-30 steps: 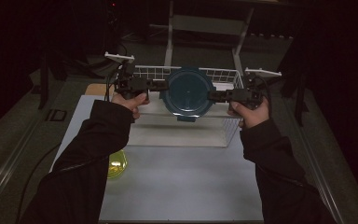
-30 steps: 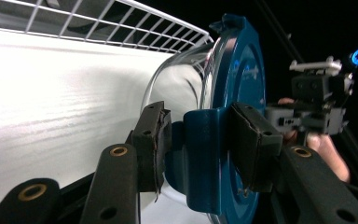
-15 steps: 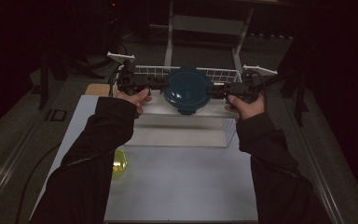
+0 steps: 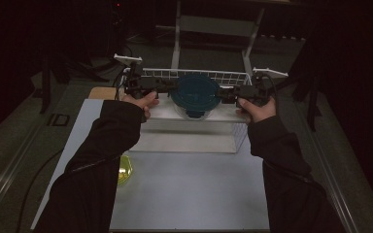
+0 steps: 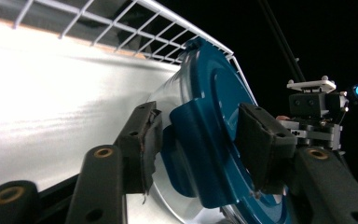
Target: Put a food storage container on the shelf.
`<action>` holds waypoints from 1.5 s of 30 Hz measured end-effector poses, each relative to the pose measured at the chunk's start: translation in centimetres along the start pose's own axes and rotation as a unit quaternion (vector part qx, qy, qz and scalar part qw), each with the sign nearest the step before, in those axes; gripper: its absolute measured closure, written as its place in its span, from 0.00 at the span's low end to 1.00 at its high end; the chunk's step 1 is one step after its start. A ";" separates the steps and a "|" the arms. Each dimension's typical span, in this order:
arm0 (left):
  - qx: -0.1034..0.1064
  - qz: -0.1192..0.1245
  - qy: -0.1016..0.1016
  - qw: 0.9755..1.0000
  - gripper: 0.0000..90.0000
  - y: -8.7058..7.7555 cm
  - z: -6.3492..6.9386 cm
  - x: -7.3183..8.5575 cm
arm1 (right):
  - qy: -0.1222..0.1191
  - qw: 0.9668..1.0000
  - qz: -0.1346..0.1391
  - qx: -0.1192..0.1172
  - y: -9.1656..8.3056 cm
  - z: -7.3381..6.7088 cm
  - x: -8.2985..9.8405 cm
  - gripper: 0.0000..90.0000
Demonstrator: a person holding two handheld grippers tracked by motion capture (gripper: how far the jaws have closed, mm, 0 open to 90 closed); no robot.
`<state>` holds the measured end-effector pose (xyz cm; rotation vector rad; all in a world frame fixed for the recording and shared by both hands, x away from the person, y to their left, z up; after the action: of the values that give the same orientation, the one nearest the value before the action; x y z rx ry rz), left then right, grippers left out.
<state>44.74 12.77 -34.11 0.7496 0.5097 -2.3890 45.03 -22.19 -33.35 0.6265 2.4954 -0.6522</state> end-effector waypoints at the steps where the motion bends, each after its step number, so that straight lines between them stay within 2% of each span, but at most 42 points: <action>1: 0.000 0.000 0.000 1.000 0.51 0.0 0.0 0.0 | -0.004 1.000 -0.001 0.000 0.0 0.0 0.0 0.44; 3: -0.017 -0.001 0.018 1.000 0.51 -0.6 0.2 -0.1 | -0.016 1.000 0.005 0.002 -0.3 -0.1 0.3 0.44; 5: -0.022 0.006 0.029 0.999 0.51 -1.2 0.4 -0.2 | -0.036 0.999 0.008 0.005 -0.5 -0.6 0.5 0.44; 6: -0.022 0.006 0.029 0.999 0.51 -1.2 0.4 -0.2 | -0.036 0.999 0.008 0.005 -0.5 -0.6 0.5 0.44; 7: -0.033 0.011 0.046 0.998 0.51 -1.8 0.7 -0.3 | -0.048 0.999 0.010 0.008 -0.7 -0.9 0.6 0.44; 8: -0.032 0.011 0.049 0.998 0.51 -2.0 0.8 -0.3 | -0.074 0.997 0.014 0.014 -1.0 -1.5 0.8 0.44; 12: -0.042 0.019 0.083 0.995 0.51 -3.2 1.6 -0.3 | -0.114 0.993 0.017 0.027 -1.5 -2.4 1.1 0.43; 13: -0.045 0.022 0.097 0.994 0.51 -3.6 1.9 -0.2 | -0.121 0.992 0.019 0.029 -1.6 -2.7 1.3 0.43; 17: -0.037 0.020 0.121 0.992 0.51 -4.6 2.8 0.4 | -0.149 0.988 0.023 0.032 -2.0 -3.6 2.1 0.43; 18: -0.037 0.020 0.121 0.992 0.51 -4.6 2.8 0.4 | -0.149 0.988 0.023 0.032 -2.0 -3.6 2.1 0.43; 19: -0.034 0.018 0.134 0.990 0.51 -5.1 3.3 0.8 | -0.156 0.987 0.024 0.033 -2.2 -3.8 2.3 0.43; 20: -0.031 0.018 0.139 0.990 0.51 -5.3 3.5 1.0 | -0.170 0.985 0.028 0.030 -2.5 -4.4 2.7 0.43; 22: -0.029 0.016 0.151 0.988 0.51 -5.7 3.9 1.6 | -0.178 0.983 0.032 0.021 -2.8 -5.0 3.2 0.44; 24: -0.025 0.013 0.156 0.987 0.49 -5.8 4.1 1.9 | -0.188 0.982 0.031 0.013 -3.0 -5.7 3.8 0.44; 25: -0.022 0.008 0.169 0.985 0.48 -6.0 4.5 2.6 | -0.195 0.980 0.031 0.008 -3.1 -6.1 4.2 0.45; 26: -0.020 0.004 0.175 0.984 0.48 -6.0 4.7 3.0 | -0.198 0.980 0.029 0.003 -3.1 -6.4 4.5 0.45; 27: -0.021 -0.004 0.192 0.981 0.47 -6.0 5.0 3.3 | -0.203 0.979 0.026 -0.003 -3.1 -6.7 4.9 0.46; 29: -0.027 -0.011 0.229 0.973 0.46 -6.1 5.7 4.2 | -0.213 0.977 0.025 -0.014 -3.1 -7.4 5.7 0.47; 32: -0.015 -0.018 0.239 0.971 0.45 -6.2 6.2 5.4 | -0.223 0.974 0.022 -0.029 -3.0 -8.1 6.7 0.49; 33: -0.014 -0.018 0.247 0.969 0.43 -6.3 6.4 5.8 | -0.226 0.973 0.022 -0.031 -2.9 -8.3 7.0 0.51; 34: -0.014 -0.018 0.247 0.969 0.42 -6.3 6.4 5.8 | -0.231 0.972 0.023 -0.033 -2.9 -8.4 7.4 0.53; 35: -0.006 -0.021 0.257 0.966 0.42 -6.4 6.6 6.6 | -0.236 0.971 0.022 -0.031 -2.8 -8.6 7.7 0.54; 37: 0.006 -0.022 0.258 0.966 0.38 -6.6 6.8 7.3 | -0.247 0.968 0.015 -0.028 -2.6 -8.8 8.4 0.61; 39: 0.029 -0.025 0.262 0.964 0.32 -6.9 6.7 8.0 | -0.257 0.966 0.009 -0.022 -2.4 -9.0 9.0 0.71; 42: 0.041 -0.030 0.270 0.961 0.26 -7.2 6.7 9.0 | -0.263 0.965 0.013 -0.009 -2.2 -9.2 9.7 0.88; 43: 0.043 -0.031 0.268 0.962 0.23 -7.2 6.6 9.4 | -0.265 0.964 0.014 -0.005 -2.1 -9.2 9.8 0.92; 45: 0.046 -0.031 0.270 0.961 0.18 -7.4 6.4 10.1 | -0.264 0.964 0.012 -0.003 -2.0 -9.3 10.0 0.99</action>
<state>30.75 11.02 -34.06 1.4620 0.6443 -2.2597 33.05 -15.67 -31.05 0.4101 1.9894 -0.6951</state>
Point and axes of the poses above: each handheld gripper's, and its own axes: y roughly forward along the jaws, x roughly out of its underside, z roughly to its right, the point moved 1 cm from there along y, roughly forward along the jaws, and after that the axes turned 14 degrees about z, right-handed, at the moved point
